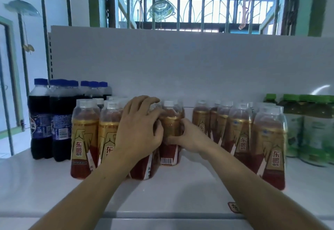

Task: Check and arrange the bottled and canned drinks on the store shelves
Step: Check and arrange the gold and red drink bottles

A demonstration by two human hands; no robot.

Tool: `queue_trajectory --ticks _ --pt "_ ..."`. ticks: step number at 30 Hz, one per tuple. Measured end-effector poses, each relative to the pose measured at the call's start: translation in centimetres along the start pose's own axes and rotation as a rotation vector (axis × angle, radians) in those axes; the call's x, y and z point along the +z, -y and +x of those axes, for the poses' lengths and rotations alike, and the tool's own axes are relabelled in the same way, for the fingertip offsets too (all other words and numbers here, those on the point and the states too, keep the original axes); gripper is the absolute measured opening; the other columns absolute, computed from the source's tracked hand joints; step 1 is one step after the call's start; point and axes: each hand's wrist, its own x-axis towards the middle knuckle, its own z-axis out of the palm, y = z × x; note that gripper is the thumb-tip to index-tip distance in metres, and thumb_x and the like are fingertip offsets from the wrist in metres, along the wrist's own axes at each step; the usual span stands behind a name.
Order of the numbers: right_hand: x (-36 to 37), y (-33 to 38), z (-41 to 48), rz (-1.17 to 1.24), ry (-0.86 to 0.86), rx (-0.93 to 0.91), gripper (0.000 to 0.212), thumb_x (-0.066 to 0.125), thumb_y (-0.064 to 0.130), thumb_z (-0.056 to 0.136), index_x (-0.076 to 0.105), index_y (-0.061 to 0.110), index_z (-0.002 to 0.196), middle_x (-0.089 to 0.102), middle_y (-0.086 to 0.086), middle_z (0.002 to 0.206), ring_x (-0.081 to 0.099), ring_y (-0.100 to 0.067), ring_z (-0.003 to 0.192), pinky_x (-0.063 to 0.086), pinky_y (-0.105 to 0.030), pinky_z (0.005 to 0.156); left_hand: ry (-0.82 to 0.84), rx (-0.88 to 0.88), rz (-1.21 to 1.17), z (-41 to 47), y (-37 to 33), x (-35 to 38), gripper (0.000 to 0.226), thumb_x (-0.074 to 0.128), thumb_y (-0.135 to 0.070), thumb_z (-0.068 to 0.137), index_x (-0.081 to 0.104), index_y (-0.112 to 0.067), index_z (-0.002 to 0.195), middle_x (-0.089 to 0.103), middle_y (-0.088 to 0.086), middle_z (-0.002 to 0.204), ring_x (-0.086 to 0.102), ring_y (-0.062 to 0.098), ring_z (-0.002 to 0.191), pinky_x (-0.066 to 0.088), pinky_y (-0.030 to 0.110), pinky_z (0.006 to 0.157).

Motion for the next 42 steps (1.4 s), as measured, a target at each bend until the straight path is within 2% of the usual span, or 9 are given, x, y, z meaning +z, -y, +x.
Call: queue_trajectory --ticks 3,6,9,14,22,27,33,37,42 --pt "-2.4 0.6 0.1 0.049 0.113 0.004 0.063 0.082 0.032 0.083 0.050 0.019 0.135 0.067 0.004 0.114 0.067 -0.014 0.103 0.055 -0.028 0.077 0.000 0.007 -0.001 0.0 0.1 0.5 0.039 0.042 -0.034 0.083 0.070 -0.018 0.105 0.058 0.004 0.130 0.041 0.024 0.129 0.030 0.045 0.113" --pt "-4.7 1.3 2.0 0.086 -0.113 0.002 0.049 0.067 0.027 0.095 0.051 0.018 0.140 0.062 -0.001 0.131 0.066 -0.019 0.108 0.058 -0.039 0.091 -0.010 0.013 0.001 0.0 0.3 0.8 0.039 0.042 -0.034 0.084 0.071 -0.018 0.104 0.058 0.005 0.131 0.041 0.025 0.131 0.031 0.048 0.113" --pt "-5.7 1.2 4.6 -0.259 -0.340 0.002 0.053 0.055 0.023 0.097 0.042 0.017 0.149 0.043 -0.007 0.153 0.055 -0.028 0.128 0.046 -0.041 0.105 0.003 0.012 0.018 -0.1 0.4 0.9 0.038 0.043 -0.034 0.084 0.072 -0.019 0.103 0.058 0.004 0.132 0.041 0.025 0.131 0.029 0.047 0.114" --pt "-5.9 0.7 7.8 -0.565 -0.220 0.185 0.075 0.053 0.037 0.100 0.015 0.013 0.159 0.010 -0.015 0.166 0.037 -0.040 0.142 0.041 -0.043 0.106 -0.008 0.025 0.047 -0.2 0.5 0.9 0.035 0.043 -0.035 0.085 0.072 -0.021 0.099 0.058 0.004 0.131 0.038 0.023 0.131 0.023 0.041 0.114" --pt "-6.7 1.0 8.7 -0.790 -0.326 0.172 0.054 0.049 0.038 0.102 0.039 0.009 0.146 0.036 -0.018 0.146 0.051 -0.037 0.125 0.040 -0.037 0.084 -0.042 0.040 0.043 -0.2 0.5 1.1 0.037 0.042 -0.036 0.084 0.074 -0.021 0.094 0.058 0.004 0.132 0.038 0.025 0.132 0.025 0.043 0.114" --pt "-6.2 1.4 6.9 -0.710 -0.294 0.051 0.053 0.052 0.046 0.098 0.049 0.016 0.142 0.054 -0.011 0.140 0.054 -0.031 0.123 0.045 -0.037 0.092 -0.042 0.039 0.047 -0.1 0.5 1.1 0.035 0.044 -0.036 0.084 0.074 -0.021 0.095 0.058 0.004 0.131 0.037 0.025 0.132 0.029 0.047 0.114" --pt "-7.1 2.9 3.0 -0.668 -0.398 -0.026 0.054 0.055 0.051 0.097 0.059 0.015 0.137 0.063 -0.004 0.136 0.058 -0.026 0.121 0.045 -0.034 0.092 -0.054 0.050 0.049 -0.1 -0.4 0.7 0.036 0.049 -0.034 0.085 0.067 -0.020 0.113 0.049 0.005 0.143 0.022 0.030 0.148 0.001 0.051 0.124" --pt "-8.1 5.4 0.6 -0.626 -0.505 -0.148 0.050 0.058 0.057 0.093 0.068 0.022 0.127 0.067 0.003 0.131 0.061 -0.019 0.117 0.042 -0.030 0.086 -0.090 0.133 -0.299 0.0 -4.5 0.4 0.047 0.056 -0.031 0.090 0.050 -0.022 0.136 0.042 -0.003 0.148 0.025 0.009 0.144 0.018 0.033 0.122" --pt "-9.8 7.7 -1.9 -0.512 -0.675 -0.300 0.046 0.060 0.063 0.089 0.075 0.027 0.113 0.073 0.007 0.116 0.065 -0.012 0.102 0.044 -0.027 0.081 0.161 -0.287 -1.044 0.8 -9.3 1.9 0.081 0.072 -0.046 0.085 0.017 -0.052 0.143 0.034 -0.026 0.136 0.041 -0.018 0.115 0.036 0.009 0.089"
